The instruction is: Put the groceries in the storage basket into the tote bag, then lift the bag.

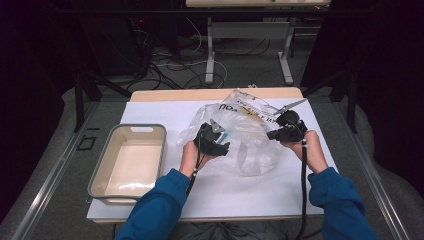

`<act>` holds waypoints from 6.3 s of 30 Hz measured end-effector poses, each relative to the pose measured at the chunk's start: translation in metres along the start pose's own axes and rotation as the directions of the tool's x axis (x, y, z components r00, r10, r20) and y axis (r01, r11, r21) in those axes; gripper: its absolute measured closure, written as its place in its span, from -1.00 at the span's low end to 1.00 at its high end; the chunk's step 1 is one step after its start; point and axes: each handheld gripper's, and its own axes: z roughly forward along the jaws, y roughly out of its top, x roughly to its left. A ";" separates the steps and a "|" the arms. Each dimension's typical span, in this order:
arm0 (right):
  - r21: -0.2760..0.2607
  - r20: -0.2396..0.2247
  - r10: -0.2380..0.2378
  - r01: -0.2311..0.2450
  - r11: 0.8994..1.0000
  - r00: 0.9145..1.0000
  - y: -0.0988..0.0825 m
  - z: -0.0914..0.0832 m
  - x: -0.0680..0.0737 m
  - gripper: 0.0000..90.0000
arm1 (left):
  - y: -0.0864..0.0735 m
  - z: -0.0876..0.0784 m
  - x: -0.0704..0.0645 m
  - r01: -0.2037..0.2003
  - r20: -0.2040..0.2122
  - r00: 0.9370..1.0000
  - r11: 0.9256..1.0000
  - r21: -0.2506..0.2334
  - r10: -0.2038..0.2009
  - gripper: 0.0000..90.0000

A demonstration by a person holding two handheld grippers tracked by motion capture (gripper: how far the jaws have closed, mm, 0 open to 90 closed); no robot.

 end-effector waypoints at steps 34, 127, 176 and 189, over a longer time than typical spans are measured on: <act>-0.001 0.010 -0.004 0.004 1.000 1.000 -0.001 -0.001 -0.001 1.00 | -0.039 -0.068 -0.001 -0.062 0.027 0.998 0.986 0.157 0.058 -0.64; 0.239 -0.047 -0.050 0.060 0.969 0.998 -0.029 0.028 0.010 0.98 | 0.000 -0.001 0.088 -0.062 -0.011 0.996 0.817 0.573 0.084 1.00; 0.352 0.126 -0.127 0.076 0.933 0.984 0.114 -0.140 0.002 0.96 | 0.131 -0.184 0.124 -0.160 0.109 0.987 0.808 0.567 0.119 1.00; 0.338 0.121 -0.099 0.053 0.940 0.988 0.118 -0.137 -0.007 0.95 | 0.137 -0.176 0.129 -0.145 0.118 0.989 0.814 0.562 0.094 1.00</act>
